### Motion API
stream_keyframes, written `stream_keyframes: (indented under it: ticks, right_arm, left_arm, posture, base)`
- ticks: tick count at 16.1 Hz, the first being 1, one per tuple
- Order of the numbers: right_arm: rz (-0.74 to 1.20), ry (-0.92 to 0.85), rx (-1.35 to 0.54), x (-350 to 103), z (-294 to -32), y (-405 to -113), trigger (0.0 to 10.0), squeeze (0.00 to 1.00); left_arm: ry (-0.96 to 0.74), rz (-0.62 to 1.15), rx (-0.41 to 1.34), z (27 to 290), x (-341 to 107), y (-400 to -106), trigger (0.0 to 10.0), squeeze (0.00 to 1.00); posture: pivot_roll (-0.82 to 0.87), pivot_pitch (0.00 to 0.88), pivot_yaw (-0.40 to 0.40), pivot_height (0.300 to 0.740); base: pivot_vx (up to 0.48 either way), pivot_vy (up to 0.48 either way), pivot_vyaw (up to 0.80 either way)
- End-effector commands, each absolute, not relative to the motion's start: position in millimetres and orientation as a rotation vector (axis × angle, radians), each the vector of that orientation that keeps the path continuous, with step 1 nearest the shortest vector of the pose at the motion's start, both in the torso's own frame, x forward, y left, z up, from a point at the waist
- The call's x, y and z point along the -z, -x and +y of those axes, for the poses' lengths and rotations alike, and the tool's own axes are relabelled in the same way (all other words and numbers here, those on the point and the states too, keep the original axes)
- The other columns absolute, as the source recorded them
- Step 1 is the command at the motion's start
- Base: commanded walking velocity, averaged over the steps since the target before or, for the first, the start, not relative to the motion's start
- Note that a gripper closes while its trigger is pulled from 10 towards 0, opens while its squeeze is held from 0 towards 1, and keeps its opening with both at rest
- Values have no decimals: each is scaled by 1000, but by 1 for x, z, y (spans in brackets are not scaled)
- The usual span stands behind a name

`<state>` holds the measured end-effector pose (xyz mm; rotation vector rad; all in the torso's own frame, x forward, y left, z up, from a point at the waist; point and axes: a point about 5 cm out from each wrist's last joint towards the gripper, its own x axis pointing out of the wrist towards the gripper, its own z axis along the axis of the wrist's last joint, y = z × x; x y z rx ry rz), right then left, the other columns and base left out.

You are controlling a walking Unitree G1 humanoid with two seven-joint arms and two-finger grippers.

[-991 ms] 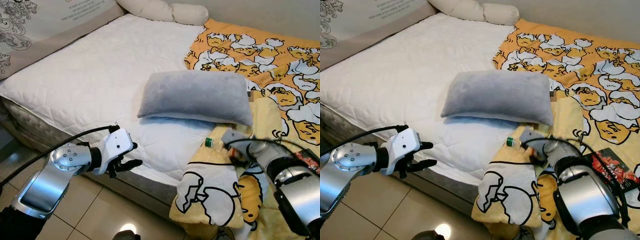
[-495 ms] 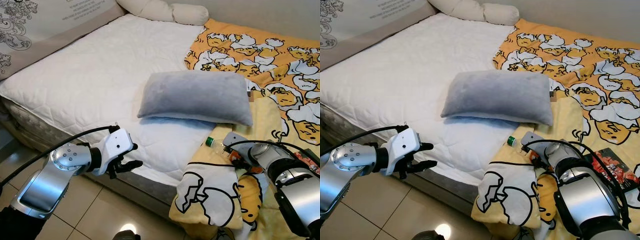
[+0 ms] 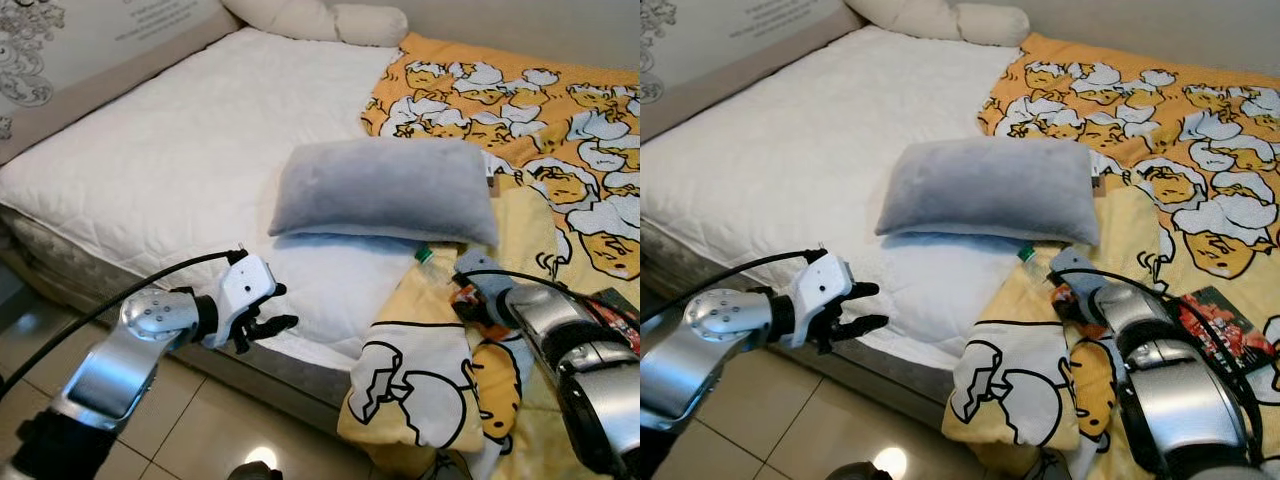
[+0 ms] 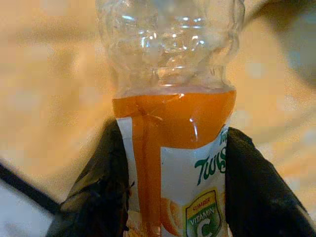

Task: Clean up the room

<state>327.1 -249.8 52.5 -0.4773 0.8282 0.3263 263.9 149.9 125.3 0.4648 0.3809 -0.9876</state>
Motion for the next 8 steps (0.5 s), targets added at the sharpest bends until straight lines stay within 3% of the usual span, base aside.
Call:
stream_keyframes:
  ticks: [1,3,6,7,8]
  right_arm:
    - [753,356,-257,-57,-256,-327,0,0]
    - [700,277,-224,-60,-258,-327,0,0]
    - [407,63,-119,-84,-253,-325,0,0]
    - [209,-55,-19,-106,-247,-325,10000,0]
    - [138,-113,-9,-116,-238,-323,10000,0]
  left_arm:
    - [-438,350,949,150,-127,-270,10000,0]
    - [-406,336,918,149,-127,-272,10000,0]
    - [-334,291,762,151,-125,-281,10000,0]
    - [-328,253,655,154,-124,-284,10000,0]
    - [-310,227,607,154,-124,-285,10000,0]
  posture:
    - [-33,0,66,740]
    - [-52,0,84,740]
    - [-80,0,109,740]
    - [-92,0,120,740]
    - [-93,0,119,740]
  base:
    - [0,0,0]
    - [0,0,0]
    - [0,0,0]
    - [0,0,0]
    - [0,0,0]
